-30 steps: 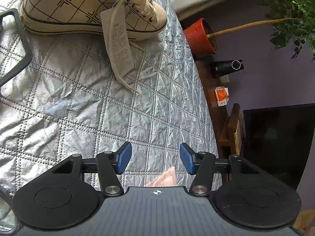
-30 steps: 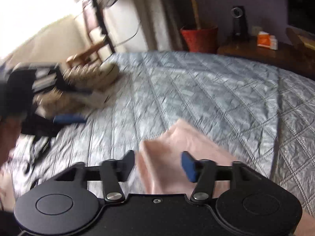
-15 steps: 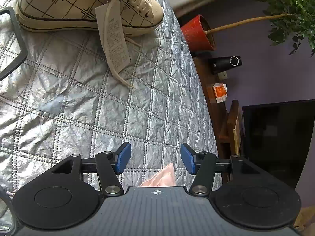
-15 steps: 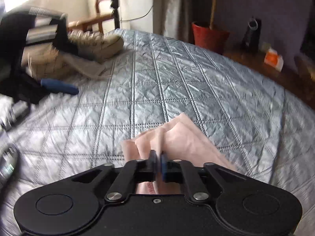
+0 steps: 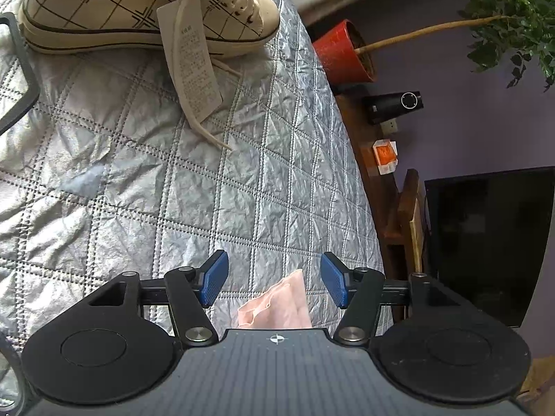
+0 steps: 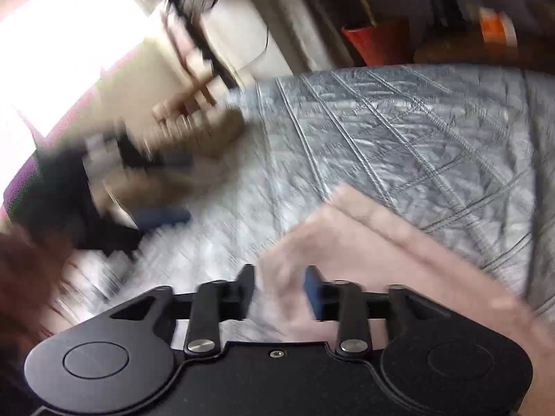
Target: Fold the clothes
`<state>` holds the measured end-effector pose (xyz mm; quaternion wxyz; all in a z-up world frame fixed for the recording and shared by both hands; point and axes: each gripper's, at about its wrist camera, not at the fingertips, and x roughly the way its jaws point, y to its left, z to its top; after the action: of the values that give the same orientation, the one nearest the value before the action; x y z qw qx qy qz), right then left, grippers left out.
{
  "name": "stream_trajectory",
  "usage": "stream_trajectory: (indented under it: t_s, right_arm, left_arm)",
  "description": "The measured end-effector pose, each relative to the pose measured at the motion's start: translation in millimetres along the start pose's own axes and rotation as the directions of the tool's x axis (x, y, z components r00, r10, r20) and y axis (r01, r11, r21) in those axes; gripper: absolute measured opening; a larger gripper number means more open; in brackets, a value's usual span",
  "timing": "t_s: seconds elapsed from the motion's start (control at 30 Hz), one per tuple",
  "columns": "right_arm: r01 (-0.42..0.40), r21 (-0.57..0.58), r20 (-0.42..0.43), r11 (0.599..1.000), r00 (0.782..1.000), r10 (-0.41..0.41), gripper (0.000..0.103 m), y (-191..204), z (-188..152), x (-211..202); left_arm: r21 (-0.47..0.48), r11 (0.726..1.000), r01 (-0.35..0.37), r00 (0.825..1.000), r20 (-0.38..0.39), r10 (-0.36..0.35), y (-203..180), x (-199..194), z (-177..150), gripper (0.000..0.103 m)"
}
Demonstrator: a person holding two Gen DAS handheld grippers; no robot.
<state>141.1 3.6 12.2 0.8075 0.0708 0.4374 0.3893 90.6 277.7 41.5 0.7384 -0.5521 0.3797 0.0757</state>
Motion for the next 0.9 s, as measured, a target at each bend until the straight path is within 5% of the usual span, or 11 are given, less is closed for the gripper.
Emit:
stream_trajectory:
  t_s: [0.1, 0.17, 0.27, 0.4, 0.6, 0.8, 0.9]
  right_arm:
    - [-0.05, 0.133, 0.142, 0.99, 0.989, 0.031, 0.05, -17, -3, -18]
    - [0.019, 0.176, 0.185, 0.984, 0.981, -0.052, 0.05, -26, 0, -25]
    - [0.158, 0.103, 0.131, 0.982, 0.977, -0.17, 0.051, -24, 9, -22]
    - [0.227, -0.13, 0.055, 0.965, 0.974, -0.222, 0.05, -1, 21, -3]
    - [0.201, -0.318, -0.014, 0.926, 0.976, -0.217, 0.05, 23, 41, 38]
    - [0.19, -0.345, -0.085, 0.919, 0.969, -0.232, 0.05, 18, 51, 63]
    - [0.187, -0.394, -0.104, 0.9, 0.964, -0.245, 0.03, 22, 48, 70]
  left_arm:
    - [0.005, 1.0, -0.003, 1.0, -0.004, 0.003, 0, 1, -2, 0.065]
    - [0.011, 1.0, -0.006, 1.0, -0.008, 0.006, -1, 2, -3, 0.065]
    - [0.008, 1.0, -0.007, 1.0, -0.009, 0.007, -1, 3, -3, 0.065]
    - [0.015, 1.0, -0.006, 1.0, -0.01, 0.006, -2, 4, -5, 0.065]
    - [0.021, 1.0, -0.008, 1.0, -0.018, 0.008, -3, 6, -7, 0.065]
    - [0.021, 1.0, -0.005, 1.0, -0.025, 0.005, -4, 7, -7, 0.066]
    - [0.019, 1.0, -0.003, 1.0, -0.025, 0.003, -4, 7, -8, 0.066]
